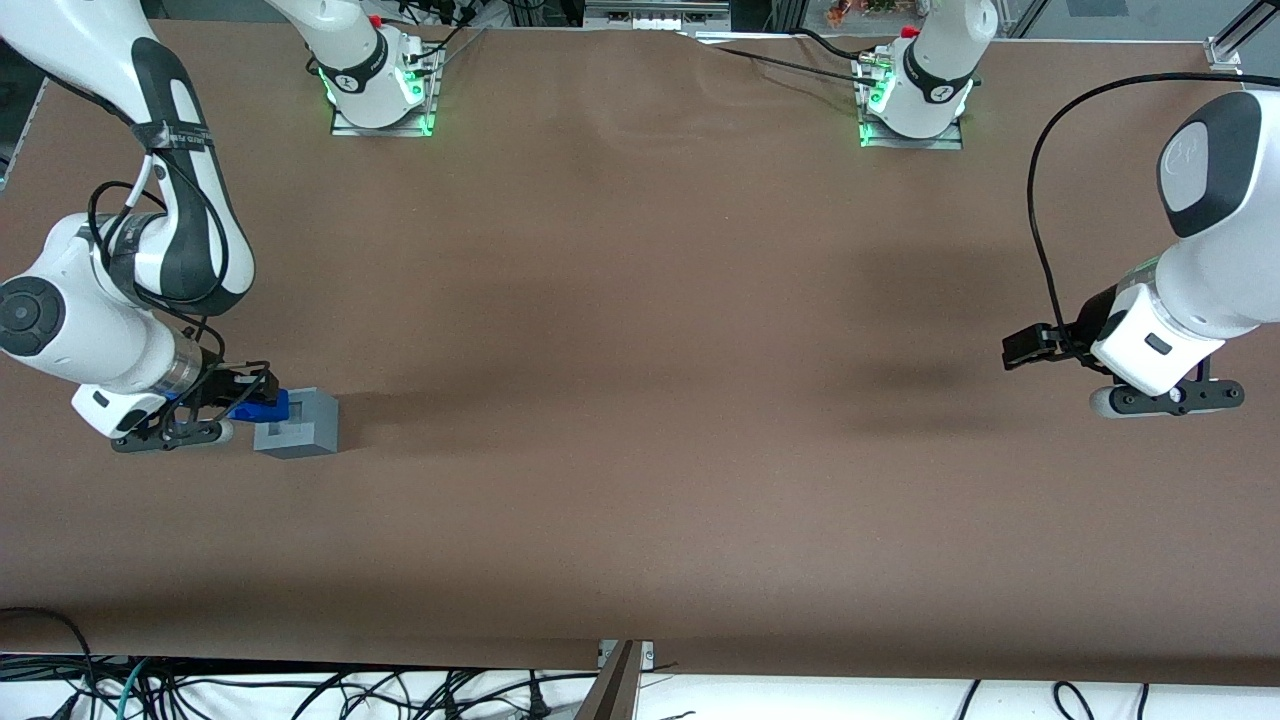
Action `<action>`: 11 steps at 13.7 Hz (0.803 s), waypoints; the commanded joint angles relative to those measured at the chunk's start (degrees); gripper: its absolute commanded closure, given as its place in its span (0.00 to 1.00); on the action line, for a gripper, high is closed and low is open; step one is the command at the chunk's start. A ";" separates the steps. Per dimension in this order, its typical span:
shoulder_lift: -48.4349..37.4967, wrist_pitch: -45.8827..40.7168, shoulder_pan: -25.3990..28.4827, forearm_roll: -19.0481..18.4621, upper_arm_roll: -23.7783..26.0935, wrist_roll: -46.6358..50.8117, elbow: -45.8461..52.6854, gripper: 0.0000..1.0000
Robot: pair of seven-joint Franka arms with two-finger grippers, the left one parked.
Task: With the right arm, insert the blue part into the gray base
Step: 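Lower the blue block into the gray base's square opening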
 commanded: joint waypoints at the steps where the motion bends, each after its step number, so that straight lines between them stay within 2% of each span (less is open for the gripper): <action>1: -0.09 2.43 0.63 0.86 -0.57 -0.98 -1.49 0.75; 11: 1.49 4.28 0.98 0.87 -0.30 1.04 -1.40 0.75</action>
